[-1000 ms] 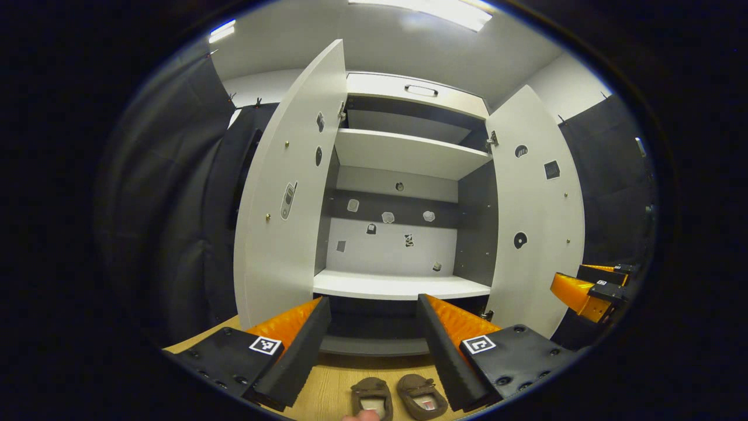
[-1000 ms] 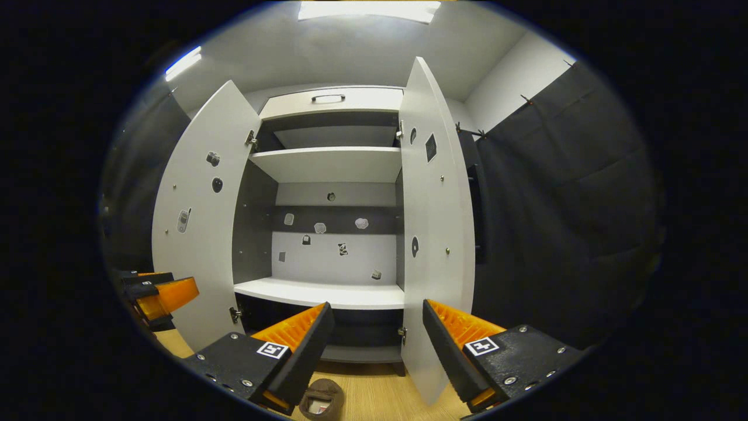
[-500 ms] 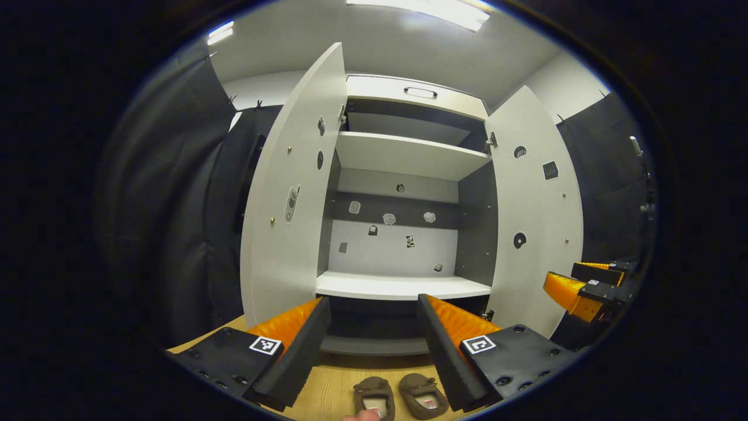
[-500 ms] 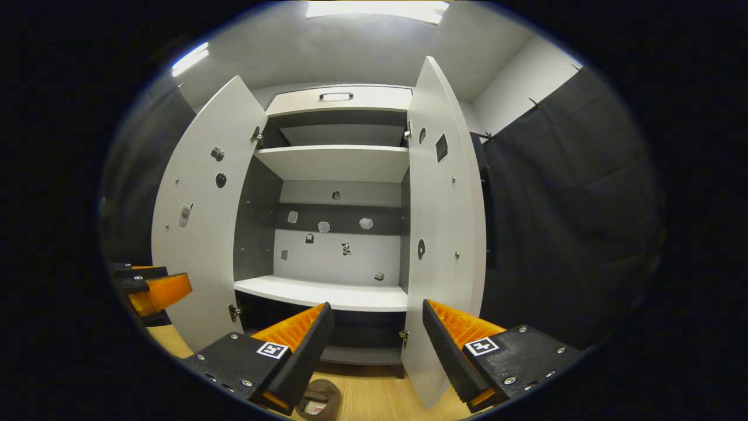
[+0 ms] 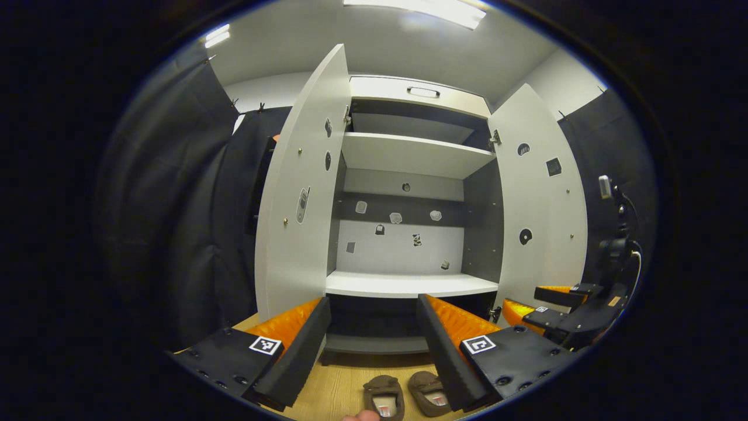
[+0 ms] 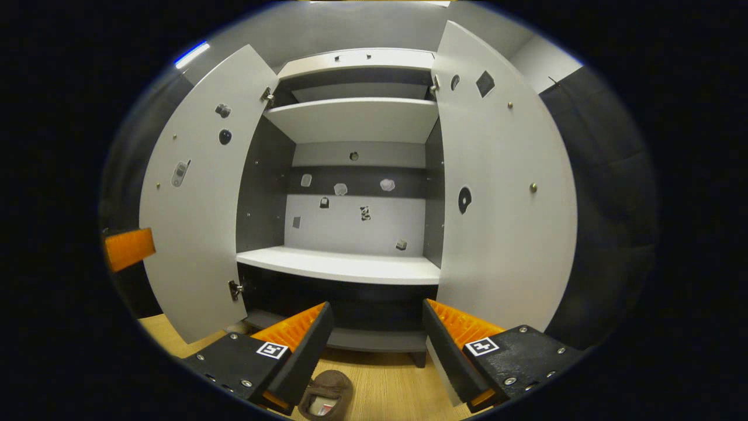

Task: Grab one shoe with the right hand and put it into the shoe cabinet, grab the other shoe with the left hand and put it into the shoe cabinet; then close the right door with the right hand and the left door with the left hand.

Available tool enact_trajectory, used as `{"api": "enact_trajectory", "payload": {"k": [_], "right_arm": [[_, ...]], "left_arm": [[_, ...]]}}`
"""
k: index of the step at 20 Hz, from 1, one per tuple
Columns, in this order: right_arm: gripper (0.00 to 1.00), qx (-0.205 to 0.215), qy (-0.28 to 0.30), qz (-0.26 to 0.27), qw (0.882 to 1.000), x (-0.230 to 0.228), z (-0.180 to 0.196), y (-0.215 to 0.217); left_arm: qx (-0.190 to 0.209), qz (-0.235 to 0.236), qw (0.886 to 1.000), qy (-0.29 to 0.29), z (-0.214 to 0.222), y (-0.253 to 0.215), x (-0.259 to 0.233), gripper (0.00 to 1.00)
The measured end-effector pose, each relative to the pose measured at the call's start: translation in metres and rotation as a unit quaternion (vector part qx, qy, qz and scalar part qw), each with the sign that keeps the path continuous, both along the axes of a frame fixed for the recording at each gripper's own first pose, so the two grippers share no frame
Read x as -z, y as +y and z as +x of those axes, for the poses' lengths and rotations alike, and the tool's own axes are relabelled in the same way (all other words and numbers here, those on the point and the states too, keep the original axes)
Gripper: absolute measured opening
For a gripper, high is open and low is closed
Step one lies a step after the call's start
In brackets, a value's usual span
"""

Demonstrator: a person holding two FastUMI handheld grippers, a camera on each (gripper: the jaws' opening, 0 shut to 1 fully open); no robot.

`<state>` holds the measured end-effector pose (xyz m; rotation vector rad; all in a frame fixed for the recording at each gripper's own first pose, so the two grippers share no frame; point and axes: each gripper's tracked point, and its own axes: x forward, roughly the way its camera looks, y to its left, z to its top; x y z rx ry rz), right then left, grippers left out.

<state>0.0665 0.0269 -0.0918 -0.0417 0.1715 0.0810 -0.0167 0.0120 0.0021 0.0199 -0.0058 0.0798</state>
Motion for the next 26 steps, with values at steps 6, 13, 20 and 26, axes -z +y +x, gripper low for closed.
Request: {"api": "enact_trajectory", "payload": {"k": [6,13,20,26], "right_arm": [[0.94,-0.034,0.115,-0.024,0.992,0.114,-0.006,0.025],[0.95,-0.058,0.258,-0.045,0.963,0.227,-0.049,0.04],[0.86,-0.047,0.324,-0.105,0.939,0.287,-0.035,0.029],[0.46,-0.054,0.356,-0.058,0.931,0.322,-0.015,0.044]], "left_arm": [[-0.014,0.0,1.0,0.002,0.0,0.012,0.003,0.96],[-0.025,0.006,1.0,0.012,-0.003,0.02,0.013,0.96],[-0.027,0.001,0.999,0.017,-0.003,0.023,0.016,0.96],[-0.033,0.002,0.999,0.022,-0.007,0.03,0.019,0.96]]}}
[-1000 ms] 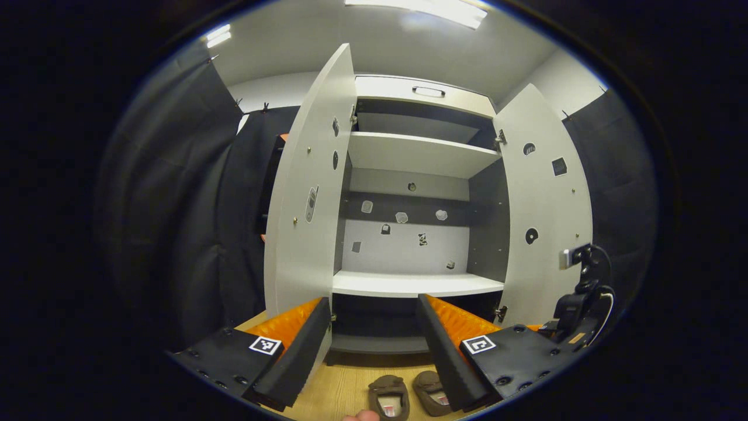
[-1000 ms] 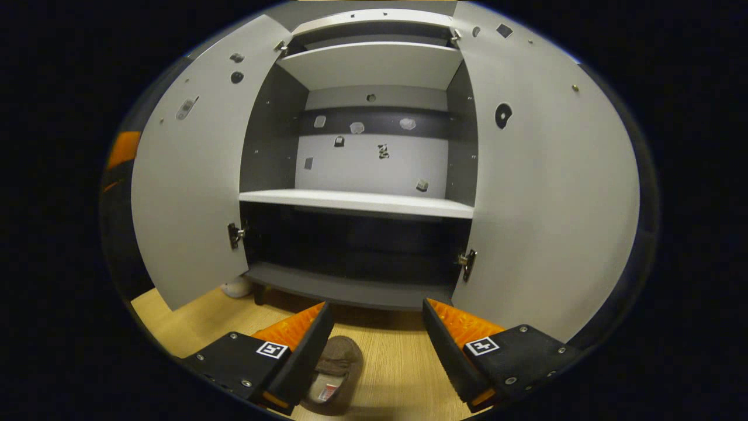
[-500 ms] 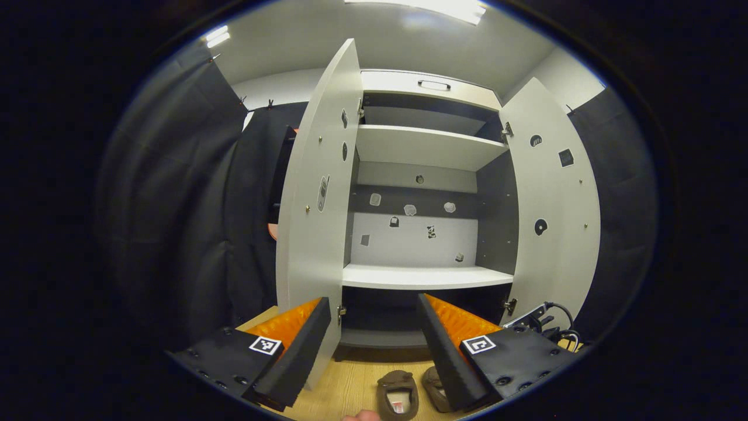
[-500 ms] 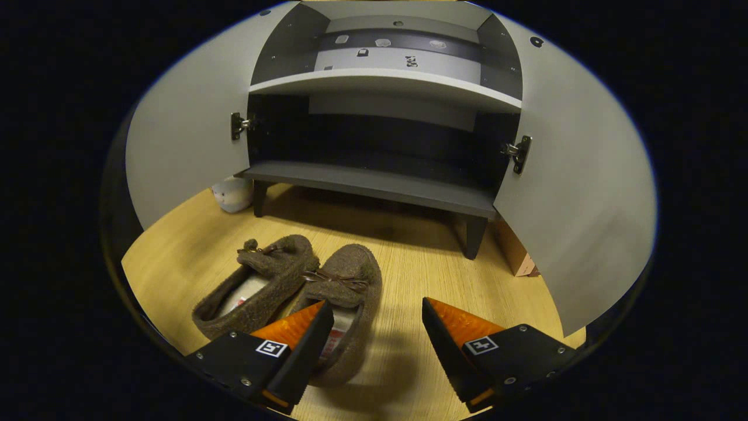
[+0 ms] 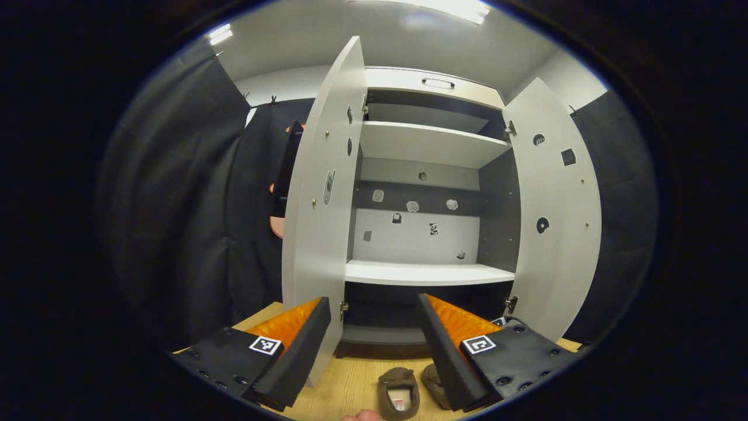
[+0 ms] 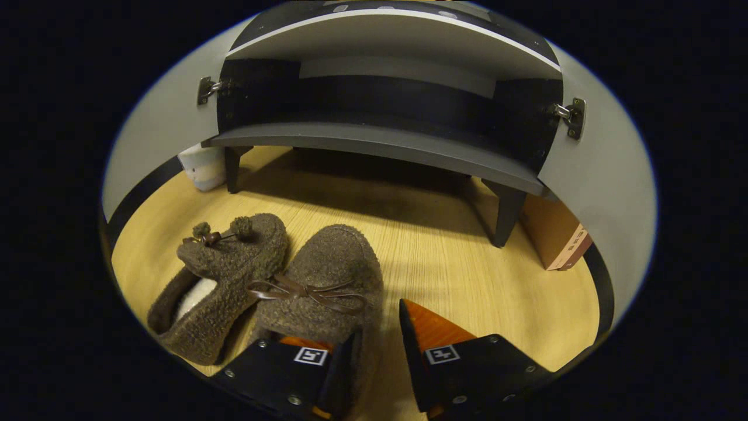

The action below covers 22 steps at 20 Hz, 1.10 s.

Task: Grab one shoe with the right hand and put it into the shoe cabinet, grab the other shoe with the left hand and put it into the shoe cabinet; then close the right door with the right hand and the left door with the left hand.

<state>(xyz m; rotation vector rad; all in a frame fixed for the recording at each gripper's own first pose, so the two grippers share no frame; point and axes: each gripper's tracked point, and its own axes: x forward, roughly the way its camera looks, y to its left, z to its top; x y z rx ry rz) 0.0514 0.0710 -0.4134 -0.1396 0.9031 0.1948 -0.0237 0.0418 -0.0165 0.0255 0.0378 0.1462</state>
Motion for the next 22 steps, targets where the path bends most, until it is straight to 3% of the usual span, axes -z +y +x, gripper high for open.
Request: {"api": "enact_trajectory", "payload": {"k": [1,2,4,8,15,18,22], "right_arm": [[0.4,-0.001,0.006,0.014,1.0,-0.001,-0.003,0.003],[0.24,0.005,0.003,0.013,1.0,-0.002,0.0,0.001],[0.08,0.01,0.0,0.006,1.0,-0.004,-0.001,-0.005],[0.04,0.015,-0.063,0.019,0.998,-0.046,0.002,-0.011],[0.04,0.031,-0.188,0.054,0.98,-0.187,-0.006,-0.015],[0.04,0.051,-0.233,0.058,0.969,-0.26,0.027,-0.021],[0.04,0.06,-0.276,0.078,0.956,-0.335,0.103,-0.01]], "left_arm": [[-0.002,0.002,1.0,0.0,0.0,0.001,0.0,0.96],[-0.004,0.003,1.0,0.001,0.001,0.003,0.001,0.96],[-0.006,0.002,1.0,0.003,0.001,0.005,0.002,0.96],[-0.002,0.001,1.0,0.006,0.003,0.003,0.007,0.94],[0.021,-0.01,1.0,0.007,0.013,-0.012,0.015,0.96],[0.036,-0.008,0.999,0.008,0.015,-0.022,0.016,0.96],[0.049,-0.006,0.999,0.012,0.014,-0.032,0.022,0.99]]}}
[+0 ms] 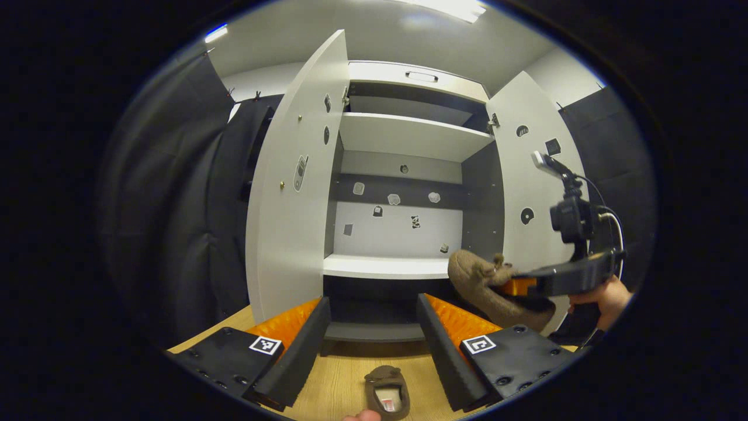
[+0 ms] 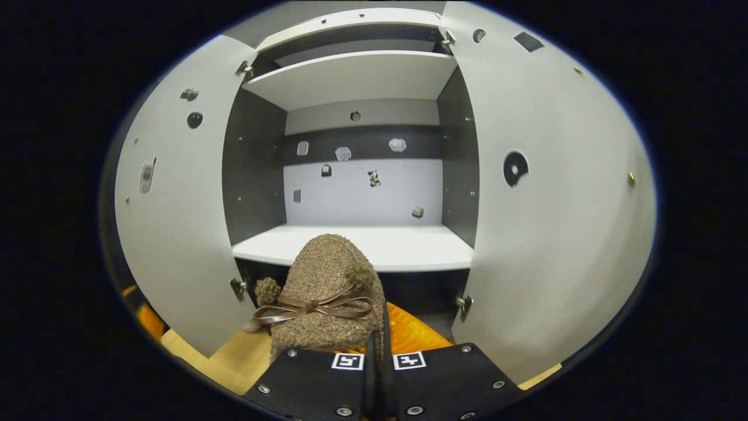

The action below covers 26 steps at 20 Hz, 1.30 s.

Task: Grab one shoe with the right hand and put it into the shoe cabinet, grab the other shoe with the left hand and put it into the shoe cabinet; then close the right door with the right hand and the left door with the left hand.

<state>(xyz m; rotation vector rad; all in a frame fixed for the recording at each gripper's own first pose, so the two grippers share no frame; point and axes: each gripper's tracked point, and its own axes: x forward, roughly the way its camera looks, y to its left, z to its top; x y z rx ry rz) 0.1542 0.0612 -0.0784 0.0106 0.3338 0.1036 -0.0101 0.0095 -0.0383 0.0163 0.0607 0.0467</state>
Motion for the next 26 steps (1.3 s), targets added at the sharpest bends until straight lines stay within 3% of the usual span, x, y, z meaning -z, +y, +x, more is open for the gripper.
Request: {"api": "enact_trajectory", "payload": {"k": [1,2,6,8,14,15,17,22,26], "right_arm": [[0.04,0.003,-0.005,-0.008,1.0,-0.009,0.023,0.001],[0.04,0.004,-0.004,-0.015,1.0,-0.025,0.044,0.001],[0.04,0.02,0.049,-0.014,0.998,-0.009,0.126,0.002],[0.05,0.033,0.077,-0.039,0.996,0.006,0.161,-0.006],[0.08,0.053,0.148,-0.025,0.987,0.043,0.208,-0.01],[0.08,0.056,0.154,-0.02,0.986,0.046,0.211,-0.01],[0.15,0.055,0.173,-0.015,0.983,0.051,0.209,-0.01],[0.66,0.033,0.15,-0.024,0.988,0.021,0.187,-0.02],[0.84,0.003,0.102,-0.016,0.995,-0.015,0.15,-0.013]], "left_arm": [[0.0,0.0,1.0,0.002,0.0,-0.001,0.002,0.94],[-0.001,-0.002,1.0,0.001,-0.002,-0.001,0.002,0.96],[-0.001,-0.012,1.0,0.004,-0.006,0.001,0.005,0.99],[-0.006,-0.012,1.0,0.01,-0.008,0.004,0.009,0.96],[-0.035,-0.003,0.999,0.025,-0.01,0.028,0.018,1.0],[-0.04,-0.001,0.999,0.025,-0.01,0.032,0.018,0.97],[-0.046,0.001,0.999,0.027,-0.009,0.037,0.018,0.96],[-0.052,0.005,0.998,0.036,-0.01,0.041,0.026,0.96],[-0.04,0.002,0.998,0.041,-0.007,0.034,0.032,0.97]]}}
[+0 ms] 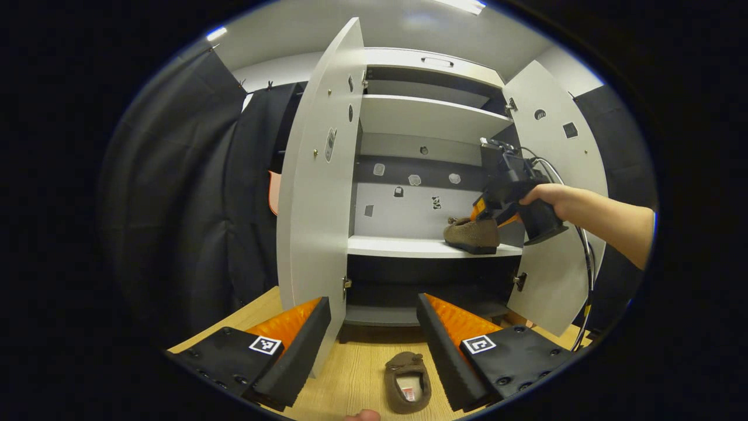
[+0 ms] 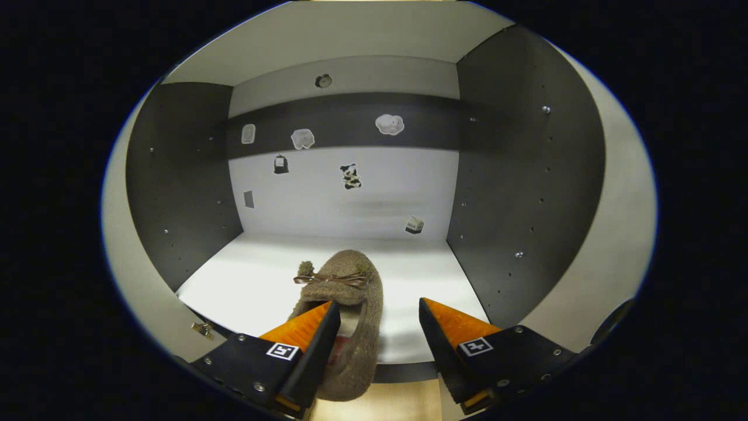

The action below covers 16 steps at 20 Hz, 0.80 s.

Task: Grab one shoe with the right hand and put it into the shoe cabinet, grab the other shoe with the left hand and put it into the shoe cabinet; then close the right door with the right hand and the left door with the left hand.

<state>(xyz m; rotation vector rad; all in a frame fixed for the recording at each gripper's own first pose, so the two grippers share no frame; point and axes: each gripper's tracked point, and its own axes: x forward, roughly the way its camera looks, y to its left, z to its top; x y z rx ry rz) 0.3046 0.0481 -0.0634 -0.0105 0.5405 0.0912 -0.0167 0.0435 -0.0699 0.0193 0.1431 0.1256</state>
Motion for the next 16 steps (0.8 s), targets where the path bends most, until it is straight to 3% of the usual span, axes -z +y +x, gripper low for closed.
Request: {"api": "enact_trajectory", "payload": {"k": [4,7,16], "right_arm": [[0.92,-0.037,-0.059,0.018,0.997,-0.025,-0.052,0.018],[0.92,-0.057,-0.109,0.011,0.992,-0.034,-0.097,0.024],[0.94,-0.059,-0.213,0.006,0.975,-0.013,-0.231,0.016]], "left_arm": [[0.021,-0.017,0.999,0.029,0.005,-0.011,0.023,0.97],[0.028,-0.034,0.997,0.059,0.005,-0.015,0.047,0.99],[0.037,-0.038,0.986,0.161,-0.003,-0.019,0.133,0.94]]}}
